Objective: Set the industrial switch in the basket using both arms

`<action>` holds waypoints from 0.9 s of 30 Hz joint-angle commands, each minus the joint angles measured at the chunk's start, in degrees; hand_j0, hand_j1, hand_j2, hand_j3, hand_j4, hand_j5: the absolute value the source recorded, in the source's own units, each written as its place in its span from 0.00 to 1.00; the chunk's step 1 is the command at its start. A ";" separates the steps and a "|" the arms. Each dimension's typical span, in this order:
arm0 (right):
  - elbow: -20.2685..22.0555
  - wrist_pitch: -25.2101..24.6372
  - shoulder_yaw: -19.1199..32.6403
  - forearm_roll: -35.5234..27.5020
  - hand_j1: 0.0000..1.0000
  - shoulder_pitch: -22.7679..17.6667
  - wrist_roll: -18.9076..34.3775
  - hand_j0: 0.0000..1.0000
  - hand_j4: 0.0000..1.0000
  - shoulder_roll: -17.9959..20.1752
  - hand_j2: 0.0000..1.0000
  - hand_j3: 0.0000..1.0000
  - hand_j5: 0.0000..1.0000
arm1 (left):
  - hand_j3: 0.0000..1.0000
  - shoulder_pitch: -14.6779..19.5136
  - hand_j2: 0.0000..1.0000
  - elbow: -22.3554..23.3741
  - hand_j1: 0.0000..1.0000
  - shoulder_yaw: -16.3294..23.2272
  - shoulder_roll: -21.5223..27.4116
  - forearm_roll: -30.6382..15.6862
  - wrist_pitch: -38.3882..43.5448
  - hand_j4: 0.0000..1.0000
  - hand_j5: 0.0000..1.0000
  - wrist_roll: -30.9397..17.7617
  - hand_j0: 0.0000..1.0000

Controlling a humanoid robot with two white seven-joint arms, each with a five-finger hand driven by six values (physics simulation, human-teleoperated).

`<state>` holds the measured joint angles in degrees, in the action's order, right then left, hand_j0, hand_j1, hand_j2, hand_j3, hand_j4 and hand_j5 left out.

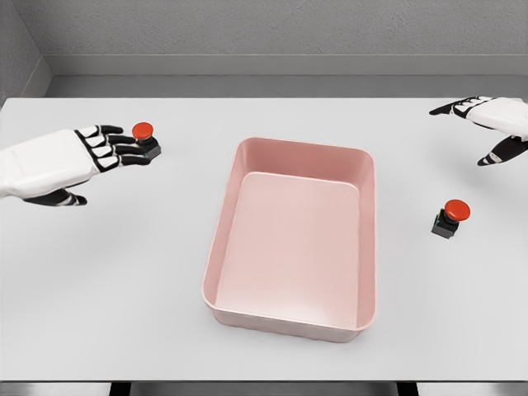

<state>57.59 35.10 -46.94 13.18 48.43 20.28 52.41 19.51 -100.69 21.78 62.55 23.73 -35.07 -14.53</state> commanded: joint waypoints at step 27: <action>21.51 -0.10 -8.25 -0.18 1.00 -2.99 0.11 1.00 1.00 15.80 1.00 1.00 1.00 | 1.00 24.43 1.00 16.76 1.00 18.65 -18.26 11.08 0.07 1.00 1.00 -10.08 1.00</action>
<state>77.48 35.10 -55.10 13.29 44.82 20.37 67.09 44.65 -85.21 39.27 44.80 34.60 -35.08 -23.56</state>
